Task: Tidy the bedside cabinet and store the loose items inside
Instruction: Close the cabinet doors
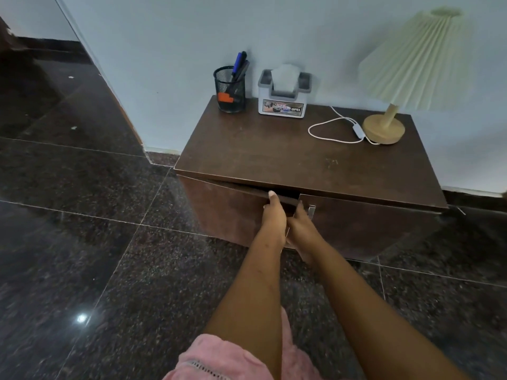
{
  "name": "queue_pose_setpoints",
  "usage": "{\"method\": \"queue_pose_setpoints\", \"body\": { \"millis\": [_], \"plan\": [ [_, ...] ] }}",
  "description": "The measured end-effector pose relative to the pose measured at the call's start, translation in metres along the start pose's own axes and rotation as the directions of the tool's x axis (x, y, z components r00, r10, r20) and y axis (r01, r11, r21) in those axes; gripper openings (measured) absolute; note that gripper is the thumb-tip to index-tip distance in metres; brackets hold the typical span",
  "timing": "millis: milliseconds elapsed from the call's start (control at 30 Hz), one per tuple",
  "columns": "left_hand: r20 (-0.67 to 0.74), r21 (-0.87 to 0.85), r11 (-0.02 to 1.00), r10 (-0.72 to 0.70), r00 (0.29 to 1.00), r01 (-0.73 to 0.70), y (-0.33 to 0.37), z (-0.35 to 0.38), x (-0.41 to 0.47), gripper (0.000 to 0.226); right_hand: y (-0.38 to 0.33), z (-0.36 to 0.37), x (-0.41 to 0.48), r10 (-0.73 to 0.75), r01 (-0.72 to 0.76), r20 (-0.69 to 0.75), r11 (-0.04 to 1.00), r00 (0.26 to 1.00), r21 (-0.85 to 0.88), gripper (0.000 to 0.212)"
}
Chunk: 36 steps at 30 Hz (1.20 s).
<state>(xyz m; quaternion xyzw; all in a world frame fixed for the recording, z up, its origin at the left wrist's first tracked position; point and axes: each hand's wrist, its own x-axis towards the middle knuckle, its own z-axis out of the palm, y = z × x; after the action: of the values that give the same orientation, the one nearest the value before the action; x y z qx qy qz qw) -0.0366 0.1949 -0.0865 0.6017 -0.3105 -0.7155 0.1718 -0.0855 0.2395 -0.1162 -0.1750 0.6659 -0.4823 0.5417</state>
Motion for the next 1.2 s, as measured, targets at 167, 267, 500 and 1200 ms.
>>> {"method": "queue_pose_setpoints", "body": {
  "millis": [167,267,500,1200],
  "plan": [
    [0.051,-0.076,0.996,0.05,0.997,-0.046,0.003,0.006,0.017,0.073,-0.011,-0.001,0.004,0.023,-0.021,0.094,0.999,0.995,-0.027,0.079],
    [0.065,-0.099,0.991,0.094,0.993,-0.087,0.003,0.008,0.019,0.079,-0.011,0.005,0.007,-0.011,0.013,0.07,1.0,0.997,-0.023,0.076],
    [0.114,-0.091,0.995,0.054,0.992,-0.043,0.003,-0.002,0.017,0.082,-0.009,0.003,0.001,-0.034,0.04,0.079,0.997,0.996,-0.073,0.081],
    [0.069,-0.041,0.933,0.36,0.93,-0.358,0.024,0.012,-0.04,0.048,-0.053,-0.042,-0.058,-0.104,0.155,0.122,0.816,0.987,-0.557,0.038]
  ]
}}
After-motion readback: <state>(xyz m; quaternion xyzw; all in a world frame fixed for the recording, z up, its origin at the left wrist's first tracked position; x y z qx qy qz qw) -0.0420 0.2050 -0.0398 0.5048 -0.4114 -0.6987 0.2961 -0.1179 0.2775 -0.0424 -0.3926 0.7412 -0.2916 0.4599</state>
